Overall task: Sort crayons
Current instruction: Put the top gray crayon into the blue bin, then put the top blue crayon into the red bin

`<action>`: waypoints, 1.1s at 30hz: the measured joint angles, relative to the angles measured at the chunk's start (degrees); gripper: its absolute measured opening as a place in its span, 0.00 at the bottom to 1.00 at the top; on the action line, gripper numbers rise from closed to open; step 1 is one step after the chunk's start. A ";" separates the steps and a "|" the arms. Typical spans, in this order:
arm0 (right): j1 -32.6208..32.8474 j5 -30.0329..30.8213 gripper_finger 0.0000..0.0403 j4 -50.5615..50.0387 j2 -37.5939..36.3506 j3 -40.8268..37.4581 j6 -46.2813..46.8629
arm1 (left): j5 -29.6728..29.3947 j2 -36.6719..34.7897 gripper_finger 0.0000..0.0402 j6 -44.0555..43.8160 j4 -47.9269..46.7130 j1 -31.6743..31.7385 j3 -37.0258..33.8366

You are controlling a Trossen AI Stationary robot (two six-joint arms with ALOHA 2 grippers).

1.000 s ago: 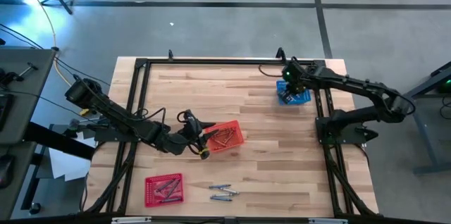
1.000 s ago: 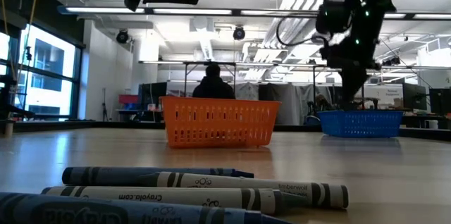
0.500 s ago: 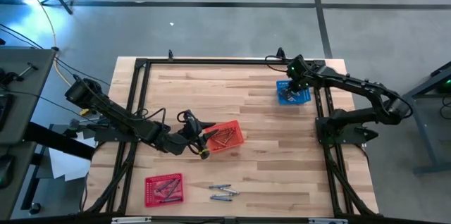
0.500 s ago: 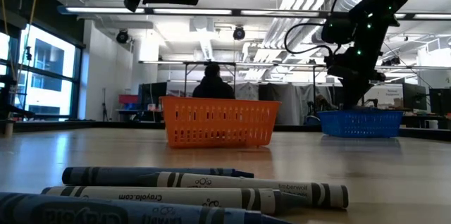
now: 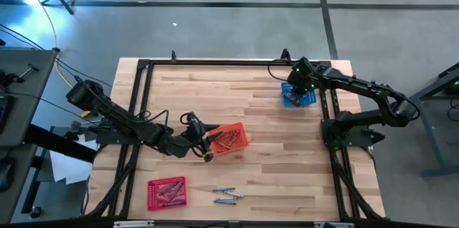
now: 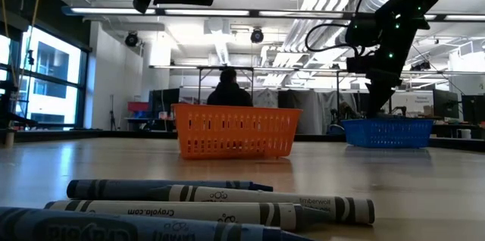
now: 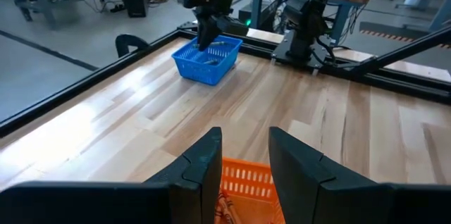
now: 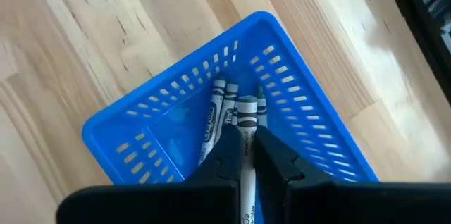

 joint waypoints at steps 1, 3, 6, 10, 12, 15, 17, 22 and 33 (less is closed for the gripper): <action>0.00 0.00 0.01 0.00 0.00 0.00 -0.24 | 0.00 0.00 0.26 -0.48 0.01 0.00 -0.01; 0.00 -0.03 0.02 0.00 0.00 0.00 0.46 | -0.02 0.00 0.26 -0.70 0.02 0.00 -0.01; 0.00 -0.02 0.06 0.04 0.00 0.00 2.23 | 0.00 0.00 0.26 -0.70 0.02 0.00 -0.01; 0.02 -0.04 0.16 0.06 0.00 0.00 2.57 | -0.02 0.00 0.26 -0.70 0.02 0.26 -0.01; 0.02 -0.04 0.22 0.09 0.00 0.00 2.57 | -0.02 0.00 0.26 -0.70 0.00 0.50 -0.01; 0.02 -0.04 0.29 0.27 0.02 0.00 3.74 | -0.02 0.00 0.26 -0.73 0.00 0.85 -0.01; 0.02 -0.04 0.32 0.49 0.02 0.00 6.78 | -0.02 0.00 0.26 -0.70 0.00 0.92 -0.01; 0.30 -0.08 0.34 0.38 0.02 1.00 11.03 | -0.59 0.00 0.26 -0.70 -0.01 1.04 -0.01; 16.23 -12.31 0.33 3.45 -0.02 6.56 16.63 | 12.39 0.01 0.26 -4.66 -4.66 1.11 -0.01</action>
